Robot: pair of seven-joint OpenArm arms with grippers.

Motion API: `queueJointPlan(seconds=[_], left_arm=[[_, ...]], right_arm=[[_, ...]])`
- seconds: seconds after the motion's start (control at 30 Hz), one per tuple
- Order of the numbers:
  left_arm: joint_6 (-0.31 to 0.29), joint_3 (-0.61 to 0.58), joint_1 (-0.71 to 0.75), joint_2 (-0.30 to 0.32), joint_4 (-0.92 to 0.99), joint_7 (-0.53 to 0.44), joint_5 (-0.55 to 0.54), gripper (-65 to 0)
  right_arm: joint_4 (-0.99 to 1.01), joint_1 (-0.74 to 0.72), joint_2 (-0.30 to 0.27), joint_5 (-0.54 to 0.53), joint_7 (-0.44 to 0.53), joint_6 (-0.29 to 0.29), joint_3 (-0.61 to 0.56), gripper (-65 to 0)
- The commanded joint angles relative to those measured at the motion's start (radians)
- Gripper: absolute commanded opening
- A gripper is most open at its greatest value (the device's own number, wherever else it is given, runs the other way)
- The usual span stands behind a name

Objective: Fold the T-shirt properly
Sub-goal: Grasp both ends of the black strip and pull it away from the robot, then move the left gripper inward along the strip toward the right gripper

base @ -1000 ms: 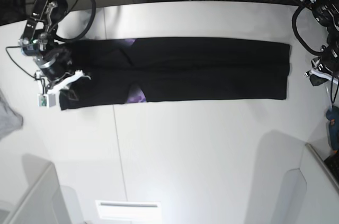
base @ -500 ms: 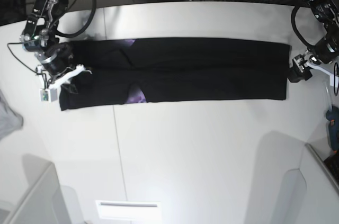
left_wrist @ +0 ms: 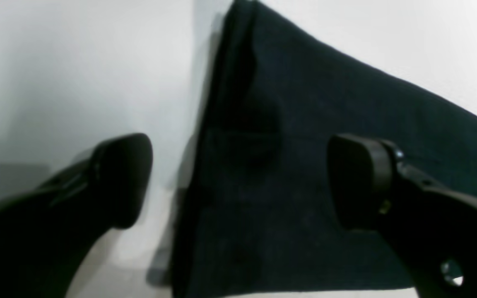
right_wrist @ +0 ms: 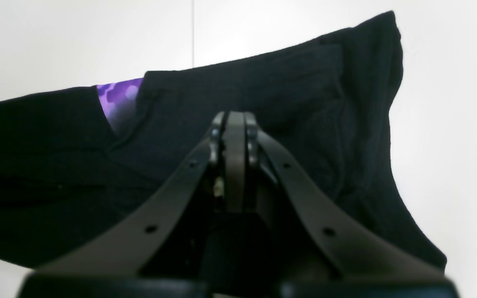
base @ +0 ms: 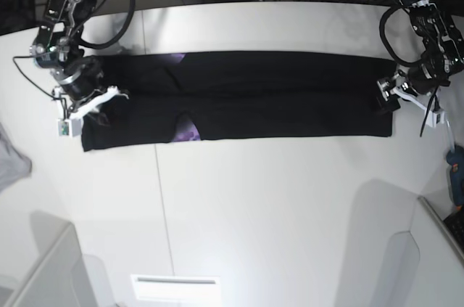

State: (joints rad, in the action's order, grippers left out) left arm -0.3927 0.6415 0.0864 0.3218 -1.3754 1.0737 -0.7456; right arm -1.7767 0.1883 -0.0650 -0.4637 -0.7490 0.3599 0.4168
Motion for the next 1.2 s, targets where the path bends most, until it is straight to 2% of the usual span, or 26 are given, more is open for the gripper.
queueJointPlan(seconds=[0.0, 0.17, 0.27, 0.4, 0.43, 0.5, 0.53, 0.67, 0.87, 1.03, 1.17], left_arm=[[0.007, 0.001, 0.000, 0.010, 0.000, 0.018, 0.002, -3.5], [0.007, 0.001, 0.000, 0.009, 0.000, 0.018, 0.002, -29.5], [0.007, 0.001, 0.000, 0.009, 0.021, 0.018, 0.002, -38.7], [0.002, 0.001, -0.001, 0.009, 0.069, 0.018, 0.002, -46.7], [0.002, 0.001, -0.001, 0.010, 0.074, 0.018, 0.002, -50.7], [0.002, 0.001, -0.001, 0.010, 0.075, 0.016, 0.002, -63.0], [0.002, 0.002, -0.001, 0.012, 0.072, 0.007, 0.002, -65.0], [0.002, 0.001, 0.014, 0.026, 0.077, -0.086, 0.010, -65.0], [0.001, 0.008, 0.014, 0.032, 0.069, -0.158, 0.123, -65.0], [0.001, 0.044, 0.014, 0.033, 0.055, -0.174, 0.126, -65.0], [0.001, 0.074, 0.051, 0.029, -0.055, -0.175, 0.128, -65.0]], right_arm=[[-0.021, -0.011, -0.009, -0.014, 0.024, 0.009, 0.003, -65.0], [-0.021, -0.011, -0.008, -0.014, 0.026, 0.009, 0.003, -65.0], [-0.021, -0.011, -0.008, -0.014, 0.026, 0.009, 0.003, -65.0], [-0.021, -0.011, -0.008, -0.014, 0.026, 0.009, 0.003, -65.0], [-0.021, -0.011, -0.008, -0.014, 0.026, 0.009, 0.003, -65.0], [-0.021, -0.011, -0.008, -0.014, 0.026, 0.009, 0.004, -65.0], [-0.021, -0.010, -0.008, -0.014, 0.026, 0.009, 0.004, -65.0], [-0.035, 0.003, -0.008, -0.014, 0.029, 0.009, 0.004, -65.0], [-0.078, 0.010, -0.008, -0.014, 0.023, 0.009, 0.004, -65.0], [-0.096, 0.029, -0.006, -0.014, 0.023, 0.009, 0.004, -65.0], [-0.097, 0.041, -0.006, -0.014, 0.023, 0.009, 0.004, -65.0]])
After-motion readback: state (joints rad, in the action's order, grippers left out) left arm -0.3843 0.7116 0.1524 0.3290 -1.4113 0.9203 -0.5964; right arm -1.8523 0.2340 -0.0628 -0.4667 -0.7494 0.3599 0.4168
